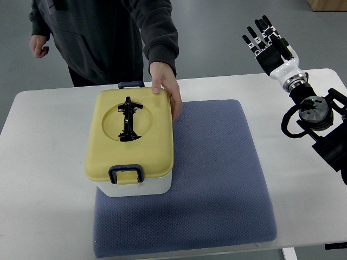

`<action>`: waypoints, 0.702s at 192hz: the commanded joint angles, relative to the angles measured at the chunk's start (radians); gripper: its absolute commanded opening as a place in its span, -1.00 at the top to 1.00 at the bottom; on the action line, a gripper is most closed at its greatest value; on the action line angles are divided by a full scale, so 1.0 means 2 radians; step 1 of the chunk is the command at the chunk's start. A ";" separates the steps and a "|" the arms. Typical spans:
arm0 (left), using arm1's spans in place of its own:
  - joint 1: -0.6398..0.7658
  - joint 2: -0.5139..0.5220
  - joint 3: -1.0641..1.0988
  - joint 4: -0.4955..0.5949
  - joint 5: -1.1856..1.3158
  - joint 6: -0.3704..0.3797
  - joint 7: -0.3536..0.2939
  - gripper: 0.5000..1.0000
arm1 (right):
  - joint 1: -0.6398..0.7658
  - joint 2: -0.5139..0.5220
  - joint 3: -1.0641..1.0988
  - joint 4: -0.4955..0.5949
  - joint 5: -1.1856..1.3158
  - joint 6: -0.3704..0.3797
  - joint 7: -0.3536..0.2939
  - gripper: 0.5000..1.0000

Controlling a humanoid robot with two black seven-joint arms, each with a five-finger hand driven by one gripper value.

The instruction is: Open white storage box with right hand

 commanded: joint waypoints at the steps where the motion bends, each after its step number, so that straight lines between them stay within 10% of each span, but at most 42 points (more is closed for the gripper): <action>1: 0.000 0.000 0.000 0.000 0.000 -0.001 0.000 -1.00 | -0.001 0.000 0.000 0.000 0.000 0.000 0.000 -0.72; 135: 0.000 0.000 0.001 -0.002 0.000 -0.001 0.000 -1.00 | 0.066 -0.009 -0.018 0.004 -0.171 0.017 -0.017 -0.72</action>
